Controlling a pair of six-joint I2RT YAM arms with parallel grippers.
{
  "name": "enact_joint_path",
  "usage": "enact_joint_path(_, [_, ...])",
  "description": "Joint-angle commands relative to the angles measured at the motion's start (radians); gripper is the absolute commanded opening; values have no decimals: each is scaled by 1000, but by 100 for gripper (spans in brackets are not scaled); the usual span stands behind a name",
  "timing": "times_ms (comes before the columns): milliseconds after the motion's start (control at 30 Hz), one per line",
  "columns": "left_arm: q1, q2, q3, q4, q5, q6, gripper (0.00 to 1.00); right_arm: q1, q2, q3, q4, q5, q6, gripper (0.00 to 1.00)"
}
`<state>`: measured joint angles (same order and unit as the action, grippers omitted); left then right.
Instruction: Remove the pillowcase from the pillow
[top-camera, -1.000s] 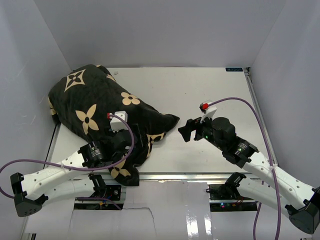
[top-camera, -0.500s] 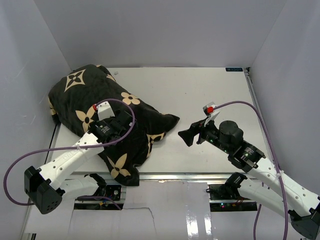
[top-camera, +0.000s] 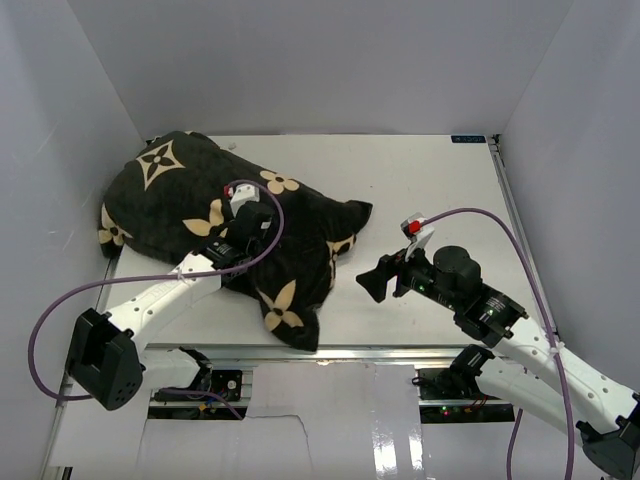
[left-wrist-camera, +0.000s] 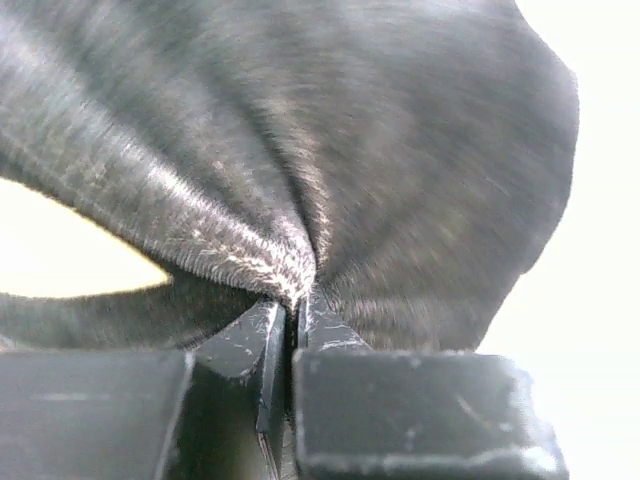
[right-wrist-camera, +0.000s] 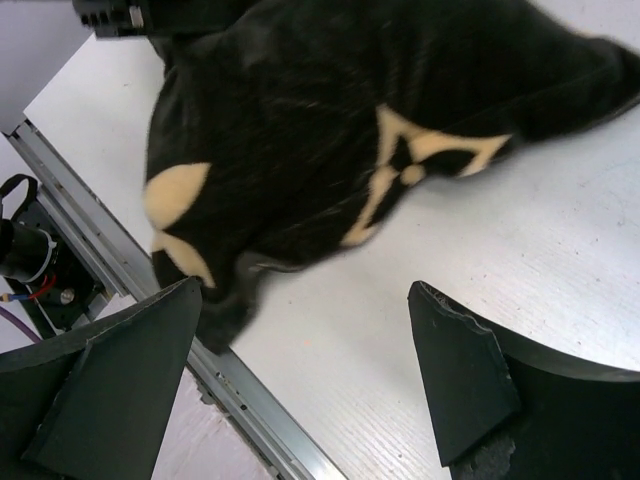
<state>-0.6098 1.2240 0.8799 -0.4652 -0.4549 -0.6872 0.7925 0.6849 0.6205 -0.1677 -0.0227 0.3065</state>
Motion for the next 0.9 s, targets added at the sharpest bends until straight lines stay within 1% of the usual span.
enact_joint_path(0, [-24, 52, 150, 290, 350, 64, 8, 2, -27, 7, -1, 20, 19, 90])
enact_joint_path(33, [-42, 134, 197, 295, 376, 64, 4, 2, -47, -1, 0, 53, 23, 90])
enact_joint_path(67, [-57, 179, 244, 295, 407, 67, 0, 2, -57, -4, 5, 62, 29, 90])
enact_joint_path(100, [-70, 225, 293, 287, 415, 72, 0, 2, -70, -10, 11, 63, 31, 90])
enact_joint_path(133, [-91, 273, 395, 271, 418, 74, 0, 2, -96, -22, 25, 60, 32, 90])
enact_joint_path(167, [-100, 358, 445, 246, 427, 74, 0, 4, -108, -28, 31, 58, 36, 90])
enact_joint_path(267, [-133, 443, 574, 185, 407, 89, 0, 2, -140, -47, 40, 87, 45, 90])
enact_joint_path(300, [-145, 447, 588, 168, 385, 92, 4, 2, -143, -50, 42, 96, 45, 90])
enact_joint_path(333, [-149, 444, 593, 166, 380, 97, 17, 2, -140, -54, 42, 108, 46, 90])
enact_joint_path(367, [-154, 437, 590, 165, 380, 107, 36, 2, -134, -56, 40, 142, 45, 90])
enact_joint_path(400, [-156, 418, 582, 155, 396, 126, 72, 2, -116, -61, 49, 173, 40, 90])
enact_joint_path(467, [-156, 379, 561, 102, 386, 133, 92, 2, -88, -74, 74, 208, 29, 90])
enact_joint_path(500, [-156, 359, 545, 83, 331, 135, 98, 2, -53, -76, 82, 228, 25, 90])
enact_joint_path(567, [-156, 309, 477, 33, 256, 130, 98, 1, -9, -68, 85, 306, 31, 90])
enact_joint_path(600, [-156, 255, 455, 10, 160, 123, 98, 2, 39, -58, 88, 329, 34, 90])
enact_joint_path(667, [-151, 203, 418, -71, 60, 97, 98, 2, 88, -50, 99, 334, 40, 91])
enact_joint_path(733, [-128, 132, 367, -133, -51, 37, 98, 1, 162, -39, 94, 340, 42, 91])
enact_joint_path(767, [-114, 109, 346, -183, -82, 20, 98, 1, 180, -42, 94, 346, 49, 91])
enact_joint_path(833, [-49, 34, 260, -223, -132, -44, 98, 1, 218, -71, 109, 365, 65, 93])
enact_joint_path(867, [-21, 8, 226, -236, -133, -61, 98, 1, 223, -88, 122, 369, 80, 93])
